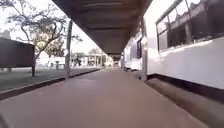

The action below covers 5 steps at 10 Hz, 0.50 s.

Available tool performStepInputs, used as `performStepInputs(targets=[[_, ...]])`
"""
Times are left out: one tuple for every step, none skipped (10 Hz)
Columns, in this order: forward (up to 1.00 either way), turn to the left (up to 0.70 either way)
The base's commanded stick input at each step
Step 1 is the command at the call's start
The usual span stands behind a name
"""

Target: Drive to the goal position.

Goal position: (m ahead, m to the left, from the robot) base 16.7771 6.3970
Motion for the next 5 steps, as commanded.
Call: performStepInputs(targets=[[0.70,0.00],[0.70,0.00],[0.70,0.00],[0.70,0.00],[0.70,0.00]])
